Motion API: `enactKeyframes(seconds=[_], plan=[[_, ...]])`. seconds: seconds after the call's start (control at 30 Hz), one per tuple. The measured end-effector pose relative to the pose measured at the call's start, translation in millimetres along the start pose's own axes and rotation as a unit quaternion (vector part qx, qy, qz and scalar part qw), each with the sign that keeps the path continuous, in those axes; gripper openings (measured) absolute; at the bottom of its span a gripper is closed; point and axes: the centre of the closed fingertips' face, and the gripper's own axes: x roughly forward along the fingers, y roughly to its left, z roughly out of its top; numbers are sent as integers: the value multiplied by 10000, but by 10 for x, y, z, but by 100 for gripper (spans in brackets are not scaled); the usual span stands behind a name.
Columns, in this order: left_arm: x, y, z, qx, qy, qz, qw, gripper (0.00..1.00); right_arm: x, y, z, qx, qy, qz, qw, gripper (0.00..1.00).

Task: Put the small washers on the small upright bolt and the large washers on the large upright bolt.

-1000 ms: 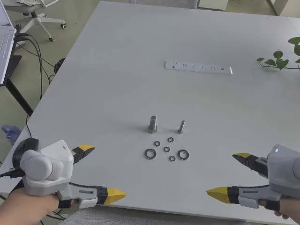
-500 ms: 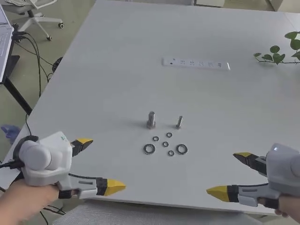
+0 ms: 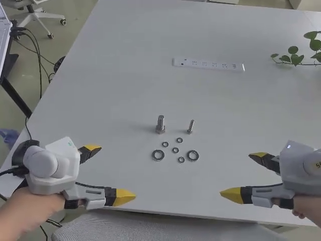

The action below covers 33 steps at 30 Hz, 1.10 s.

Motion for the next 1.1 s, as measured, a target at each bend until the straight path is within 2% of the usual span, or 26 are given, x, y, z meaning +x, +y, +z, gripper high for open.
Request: enactKeyframes(seconds=[0.17, 0.4, 0.6, 0.73, 0.87, 1.1], plan=[[9, 0, 9, 15, -19, -11, 10000, 97, 50, -55, 59, -79, 57, 51, 9999, 88], [27, -16, -1, 19, 5, -55, 10000, 97, 126, -46, 116, -205, 189, 126, 9995, 86], [43, 15, -8, -7, 0, -69, 10000, 97, 193, -117, 187, -330, 336, 164, 9988, 82], [67, 33, -57, 2, 44, -96, 9999, 95, 237, -163, 231, -400, 417, 146, 9982, 80], [82, 6, -70, 67, 54, -132, 9999, 95, 309, -205, 272, -451, 476, 124, 9978, 77], [98, 49, -41, 18, 47, -165, 9999, 95, 435, -274, 315, -584, 634, 161, 9962, 76]])
